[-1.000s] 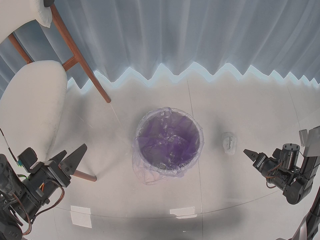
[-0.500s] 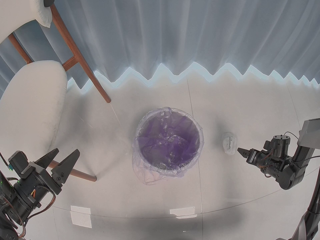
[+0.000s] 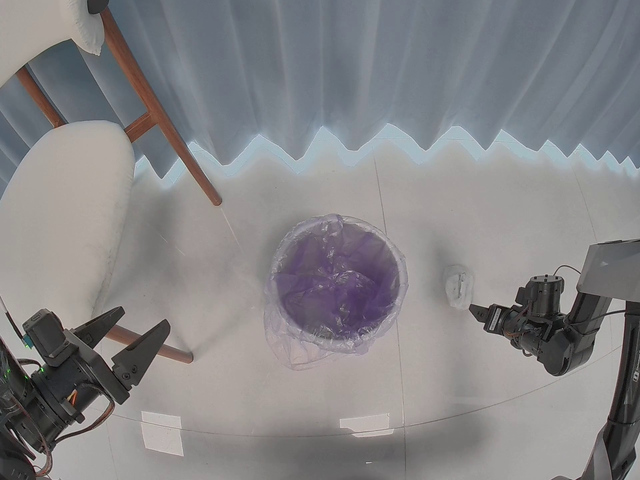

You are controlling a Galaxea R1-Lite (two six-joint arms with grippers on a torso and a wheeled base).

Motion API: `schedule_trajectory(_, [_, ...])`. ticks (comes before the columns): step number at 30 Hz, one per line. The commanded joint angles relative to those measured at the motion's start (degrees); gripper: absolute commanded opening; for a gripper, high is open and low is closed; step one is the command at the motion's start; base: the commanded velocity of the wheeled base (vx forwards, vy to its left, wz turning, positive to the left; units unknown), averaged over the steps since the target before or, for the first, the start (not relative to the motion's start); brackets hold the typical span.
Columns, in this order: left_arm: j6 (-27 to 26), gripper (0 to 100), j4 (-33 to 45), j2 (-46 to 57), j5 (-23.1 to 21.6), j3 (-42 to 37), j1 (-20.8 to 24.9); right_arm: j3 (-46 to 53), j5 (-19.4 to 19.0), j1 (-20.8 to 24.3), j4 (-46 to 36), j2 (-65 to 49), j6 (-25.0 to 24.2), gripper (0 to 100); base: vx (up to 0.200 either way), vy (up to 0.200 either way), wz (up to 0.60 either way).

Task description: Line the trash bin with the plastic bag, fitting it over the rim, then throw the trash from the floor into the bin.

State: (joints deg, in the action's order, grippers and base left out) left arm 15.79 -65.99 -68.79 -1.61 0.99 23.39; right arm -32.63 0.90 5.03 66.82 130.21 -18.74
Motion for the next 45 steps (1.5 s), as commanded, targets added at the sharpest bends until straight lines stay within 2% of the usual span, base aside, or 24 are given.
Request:
schedule_trajectory(1, [-1.2, 100, 0.51, -0.03, -0.06, -0.99, -0.01, -3.84, 0.33, 0.59, -0.28, 4.09, 0.1, 100, 0.0, 0.0, 0.0])
schedule_trajectory(13, [-2.87, 100, 0.42, -0.47, 0.03, -0.99, -0.45, -20.01, 2.88, 0.85, -1.78, 16.57, 0.1, 100, 0.0, 0.0, 0.0])
schedule_trajectory(28, [-4.89, 100, 0.42, 0.15, 0.2, -0.99, -3.09, -43.3, 4.11, 0.85, -18.56, 23.16, 0.81, 100, 0.0, 0.0, 0.0])
schedule_trajectory(39, [-4.98, 100, 1.12, 1.2, 0.12, -0.99, -4.23, -48.93, 4.46, 0.85, -22.17, 25.45, 0.9, 100, 0.0, 0.0, 0.0])
schedule_trajectory(40, [-4.98, 100, 1.12, 1.2, 0.12, -0.99, -4.23, -49.02, 4.46, 0.94, -22.17, 25.53, 0.9, 0, 0.0, 0.0, 0.0])
schedule_trajectory(45, [-4.98, 100, 1.3, 1.2, 0.29, -0.99, -4.32, -49.02, 4.46, 0.94, -22.17, 25.62, 0.9, 0, 0.0, 0.0, 0.0])
